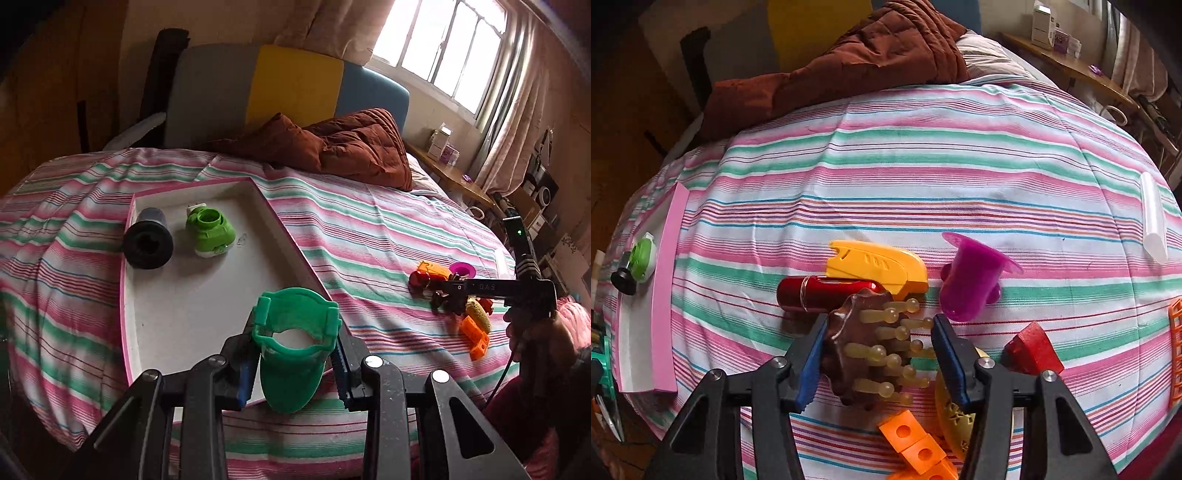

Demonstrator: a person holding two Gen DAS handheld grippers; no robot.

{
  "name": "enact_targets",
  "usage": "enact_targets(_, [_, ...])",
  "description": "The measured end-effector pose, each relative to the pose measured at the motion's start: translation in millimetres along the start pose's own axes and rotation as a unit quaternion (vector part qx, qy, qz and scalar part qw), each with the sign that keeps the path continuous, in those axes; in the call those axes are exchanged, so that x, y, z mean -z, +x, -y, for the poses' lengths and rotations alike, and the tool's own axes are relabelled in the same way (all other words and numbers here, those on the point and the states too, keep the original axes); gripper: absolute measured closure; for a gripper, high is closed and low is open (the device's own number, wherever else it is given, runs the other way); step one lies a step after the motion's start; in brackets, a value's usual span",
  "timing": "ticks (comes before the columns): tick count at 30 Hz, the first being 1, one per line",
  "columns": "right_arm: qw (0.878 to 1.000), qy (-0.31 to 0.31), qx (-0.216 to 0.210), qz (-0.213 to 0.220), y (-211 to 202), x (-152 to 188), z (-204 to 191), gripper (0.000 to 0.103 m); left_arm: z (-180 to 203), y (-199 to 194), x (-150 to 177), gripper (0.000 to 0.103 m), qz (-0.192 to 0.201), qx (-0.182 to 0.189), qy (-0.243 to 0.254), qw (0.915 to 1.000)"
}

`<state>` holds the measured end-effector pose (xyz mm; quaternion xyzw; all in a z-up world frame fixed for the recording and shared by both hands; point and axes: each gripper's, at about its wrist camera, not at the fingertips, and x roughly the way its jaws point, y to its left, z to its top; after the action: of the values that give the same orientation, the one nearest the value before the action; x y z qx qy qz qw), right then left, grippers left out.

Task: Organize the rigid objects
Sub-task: 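Place the green cup in the tray with the left tool while the right tool grasps the brown comb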

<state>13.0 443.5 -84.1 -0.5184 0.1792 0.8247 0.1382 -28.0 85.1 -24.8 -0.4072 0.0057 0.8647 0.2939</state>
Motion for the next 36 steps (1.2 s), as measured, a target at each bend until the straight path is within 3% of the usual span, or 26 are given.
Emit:
enact_targets(10, [1.000, -0.005, -0.012, -0.005, 1.4, -1.6, -3.7, 0.048, -51.0, -1.2, 10.2, 0.068, -0.016, -0.018, -0.073, 0.9970])
enact_targets(16, [1.000, -0.013, -0.008, -0.003, 0.1, -1.8, -6.1, 0.048, -73.7, 9.1, -7.0, 0.068, -0.019, -0.027, -0.099, 0.9946])
enact_targets(26, [1.000, -0.024, -0.004, 0.000, 1.3, -3.3, -8.3, 0.048, -88.5, 56.3, -42.6, 0.067, -0.040, -0.085, -0.048, 0.9944])
enact_targets(31, [1.000, -0.024, -0.001, 0.001, 1.9, -4.6, -8.9, 0.048, -93.4, 60.7, -55.3, 0.056, -0.012, -0.124, -0.029, 0.9918])
enact_targets(36, [1.000, -0.025, 0.001, 0.002, 1.8, -5.6, -9.1, 0.048, -87.1, 36.1, -49.8, 0.036, 0.036, -0.176, -0.015, 0.9836])
